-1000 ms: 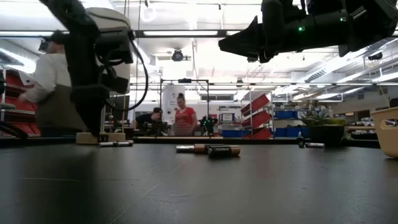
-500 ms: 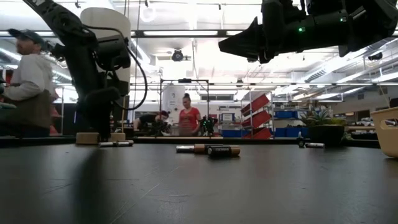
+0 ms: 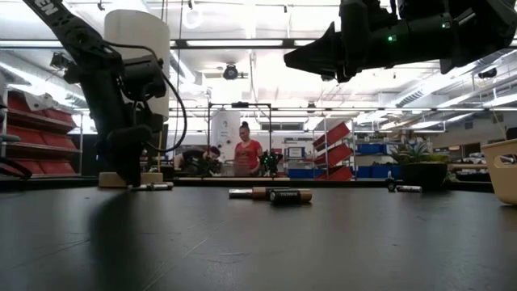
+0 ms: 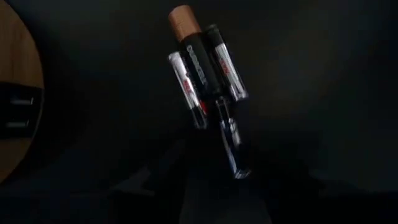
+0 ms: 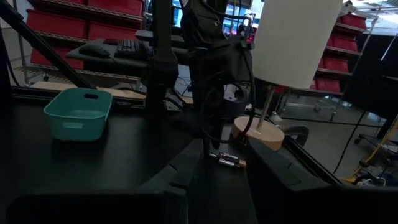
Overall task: Sort batteries
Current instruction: Put the silver battery into the green bin
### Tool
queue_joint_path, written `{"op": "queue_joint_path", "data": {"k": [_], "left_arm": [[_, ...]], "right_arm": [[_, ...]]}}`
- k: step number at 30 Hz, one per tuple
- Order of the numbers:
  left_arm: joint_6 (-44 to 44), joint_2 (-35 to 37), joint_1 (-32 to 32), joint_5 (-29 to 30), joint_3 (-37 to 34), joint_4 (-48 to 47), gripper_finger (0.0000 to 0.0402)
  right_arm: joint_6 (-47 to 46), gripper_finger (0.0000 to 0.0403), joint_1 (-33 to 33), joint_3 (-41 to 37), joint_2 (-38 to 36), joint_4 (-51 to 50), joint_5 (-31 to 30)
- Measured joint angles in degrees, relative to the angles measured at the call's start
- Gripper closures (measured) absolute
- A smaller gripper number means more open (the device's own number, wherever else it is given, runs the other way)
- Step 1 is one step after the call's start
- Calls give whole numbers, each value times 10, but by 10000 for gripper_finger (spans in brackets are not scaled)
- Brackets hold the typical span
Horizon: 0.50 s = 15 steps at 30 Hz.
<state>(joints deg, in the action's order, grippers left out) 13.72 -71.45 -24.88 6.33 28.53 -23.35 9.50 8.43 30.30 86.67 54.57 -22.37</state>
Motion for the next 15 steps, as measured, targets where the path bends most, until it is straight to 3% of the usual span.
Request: {"op": "queue_joint_path", "data": {"k": [8, 15], "left_arm": [[-1, -25, 0, -13, 1, 13, 244], [0, -58, 1, -28, 5, 15, 351]], "right_arm": [[1, 299, -3, 0, 0, -2, 0], [0, 301, -3, 0, 0, -4, 0]]}}
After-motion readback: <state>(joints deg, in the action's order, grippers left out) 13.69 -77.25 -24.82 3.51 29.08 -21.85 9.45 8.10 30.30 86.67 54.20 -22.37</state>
